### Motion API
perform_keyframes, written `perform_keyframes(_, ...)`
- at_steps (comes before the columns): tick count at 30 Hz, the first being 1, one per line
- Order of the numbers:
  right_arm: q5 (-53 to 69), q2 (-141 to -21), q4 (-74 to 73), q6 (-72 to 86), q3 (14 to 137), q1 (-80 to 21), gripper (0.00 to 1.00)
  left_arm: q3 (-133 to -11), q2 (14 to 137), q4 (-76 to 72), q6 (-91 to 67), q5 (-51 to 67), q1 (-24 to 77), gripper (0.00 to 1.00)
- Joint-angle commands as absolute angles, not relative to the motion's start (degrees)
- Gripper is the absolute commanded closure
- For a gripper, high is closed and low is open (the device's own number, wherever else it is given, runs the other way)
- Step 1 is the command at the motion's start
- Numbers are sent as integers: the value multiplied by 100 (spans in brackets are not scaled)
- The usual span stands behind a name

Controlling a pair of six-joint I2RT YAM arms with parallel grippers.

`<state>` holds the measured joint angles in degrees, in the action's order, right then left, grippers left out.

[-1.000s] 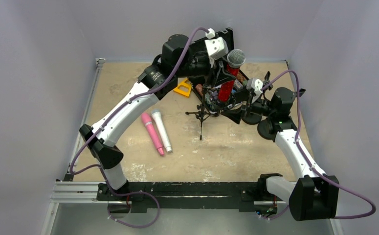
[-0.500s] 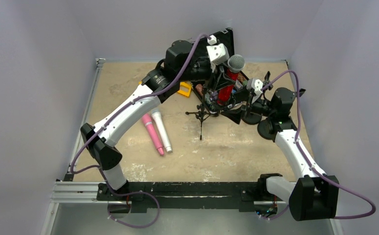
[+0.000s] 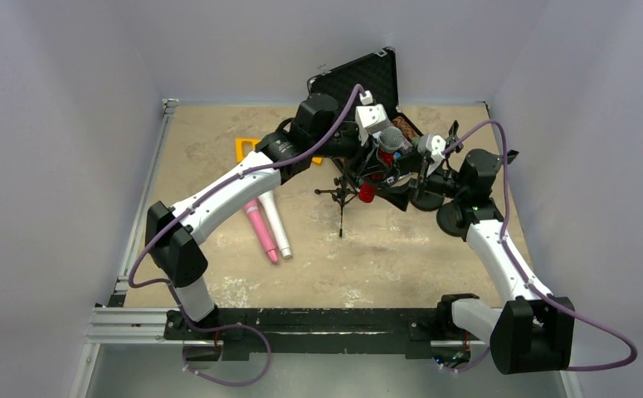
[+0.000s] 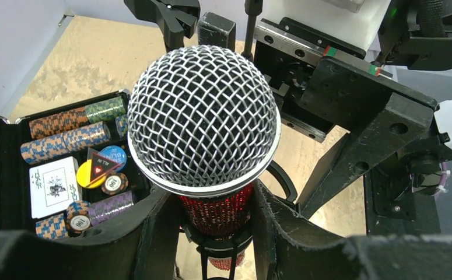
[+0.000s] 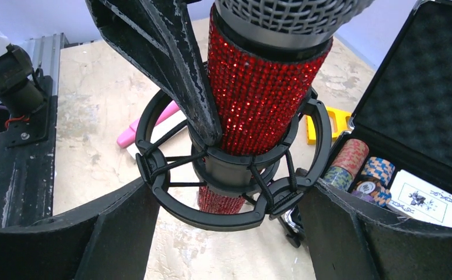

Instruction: Attach the microphones to the stand

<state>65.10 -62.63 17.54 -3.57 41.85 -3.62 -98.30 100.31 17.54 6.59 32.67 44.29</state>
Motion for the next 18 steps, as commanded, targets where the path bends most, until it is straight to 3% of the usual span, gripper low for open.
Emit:
perform_keyframes(1,6761,-6061,2062,-573,4337,-408,15,-9452,10109,2318,603,2974,4363,100)
perform_keyframes(3,6788,-6041,1896,-650,4399,-409,14,-9520,10046,2184,365,2971,4337,99)
perform_keyframes(10,6816,-5888,1058,-1102,4648,-370,11,-9768,9810,2022,-327,2945,4241,40)
perform_keyframes(18,6759,-5704,405,-1384,4750,-317,4,-9651,9362,1545,-848,3175,4049,20)
